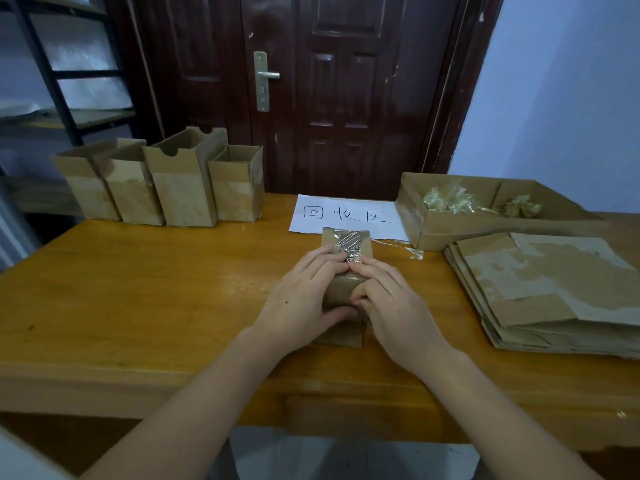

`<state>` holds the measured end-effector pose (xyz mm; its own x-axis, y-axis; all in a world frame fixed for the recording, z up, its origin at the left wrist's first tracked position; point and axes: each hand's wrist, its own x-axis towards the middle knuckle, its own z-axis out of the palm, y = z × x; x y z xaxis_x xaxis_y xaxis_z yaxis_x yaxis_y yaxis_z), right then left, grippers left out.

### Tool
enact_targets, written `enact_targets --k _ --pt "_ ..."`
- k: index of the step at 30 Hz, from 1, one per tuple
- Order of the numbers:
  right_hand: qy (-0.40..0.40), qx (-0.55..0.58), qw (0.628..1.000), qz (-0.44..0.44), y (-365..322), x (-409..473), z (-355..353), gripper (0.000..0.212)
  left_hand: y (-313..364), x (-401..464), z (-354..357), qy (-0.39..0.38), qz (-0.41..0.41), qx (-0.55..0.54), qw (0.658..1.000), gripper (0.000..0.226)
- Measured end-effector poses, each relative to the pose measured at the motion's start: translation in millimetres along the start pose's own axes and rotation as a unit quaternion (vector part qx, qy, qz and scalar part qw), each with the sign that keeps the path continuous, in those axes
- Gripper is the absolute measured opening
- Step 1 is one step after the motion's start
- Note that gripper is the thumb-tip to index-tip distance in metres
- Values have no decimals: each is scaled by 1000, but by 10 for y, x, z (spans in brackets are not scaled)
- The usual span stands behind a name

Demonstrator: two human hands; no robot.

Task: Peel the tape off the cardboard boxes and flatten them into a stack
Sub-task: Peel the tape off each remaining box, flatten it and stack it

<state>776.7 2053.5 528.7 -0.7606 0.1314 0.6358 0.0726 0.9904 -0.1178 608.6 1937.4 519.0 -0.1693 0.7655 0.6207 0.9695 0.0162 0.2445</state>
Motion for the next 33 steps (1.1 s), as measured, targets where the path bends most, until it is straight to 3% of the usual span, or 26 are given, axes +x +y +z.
enact_targets --k 8,16,24,29,33 --pt "-19 68 997 22 20 -7 -49 11 -47 1 13 -8 0 -1 1000 60" --pt "-26 23 999 15 22 4 -53 11 -63 0 -36 -29 18 4 999 76" --pt "-20 48 997 54 -16 47 -79 12 -61 3 -63 -29 16 -12 999 67" --pt "-62 56 996 35 50 7 -126 38 -34 -4 -71 -32 3 -29 999 58" --pt "-11 26 999 33 19 25 -70 22 -33 7 -105 -42 13 -27 999 55"
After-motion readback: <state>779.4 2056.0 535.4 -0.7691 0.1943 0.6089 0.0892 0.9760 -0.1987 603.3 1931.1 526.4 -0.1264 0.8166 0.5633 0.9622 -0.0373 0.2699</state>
